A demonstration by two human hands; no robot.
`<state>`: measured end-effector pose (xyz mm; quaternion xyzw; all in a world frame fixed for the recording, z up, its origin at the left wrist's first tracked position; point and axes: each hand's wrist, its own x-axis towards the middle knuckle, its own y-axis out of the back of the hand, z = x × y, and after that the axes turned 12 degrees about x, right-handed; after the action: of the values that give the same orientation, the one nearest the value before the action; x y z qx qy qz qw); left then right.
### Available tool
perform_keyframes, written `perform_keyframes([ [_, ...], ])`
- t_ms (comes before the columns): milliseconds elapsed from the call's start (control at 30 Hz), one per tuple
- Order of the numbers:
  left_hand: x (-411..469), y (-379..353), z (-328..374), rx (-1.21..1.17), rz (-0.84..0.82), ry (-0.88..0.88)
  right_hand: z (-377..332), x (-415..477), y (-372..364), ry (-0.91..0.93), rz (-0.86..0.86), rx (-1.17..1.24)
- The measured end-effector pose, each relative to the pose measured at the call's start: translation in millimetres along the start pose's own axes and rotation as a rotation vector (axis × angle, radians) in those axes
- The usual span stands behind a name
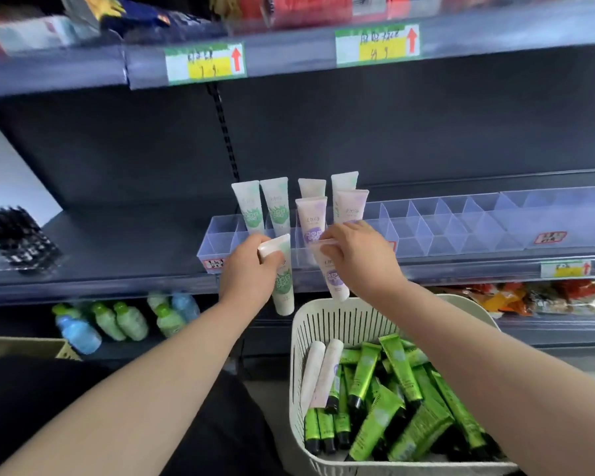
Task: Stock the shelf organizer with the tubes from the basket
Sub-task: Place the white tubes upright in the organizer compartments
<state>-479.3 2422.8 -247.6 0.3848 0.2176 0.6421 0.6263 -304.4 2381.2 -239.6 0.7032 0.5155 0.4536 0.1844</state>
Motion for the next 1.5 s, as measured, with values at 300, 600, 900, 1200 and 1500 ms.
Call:
perform_keyframes([
  [300,51,76,-1,-0.071,0.329,0.01,-49,41,-4,0.031,0.064,0.087],
  [600,117,80,-28,-0.003,0.324,0.069,-54,61,-28,0.033,0.074,0.204],
  [900,160,52,-47,0.107,0.15,0.125,-55,85,-30,0.056,0.152,0.21],
  [1200,169,39,-61,0.164,0.094,0.159,-56,103,-42,0.036,0.138,0.057],
  [1500,156,57,-64,0.64,0.178,-0.26,-53,123,-38,0.003,0.124,-0.084],
])
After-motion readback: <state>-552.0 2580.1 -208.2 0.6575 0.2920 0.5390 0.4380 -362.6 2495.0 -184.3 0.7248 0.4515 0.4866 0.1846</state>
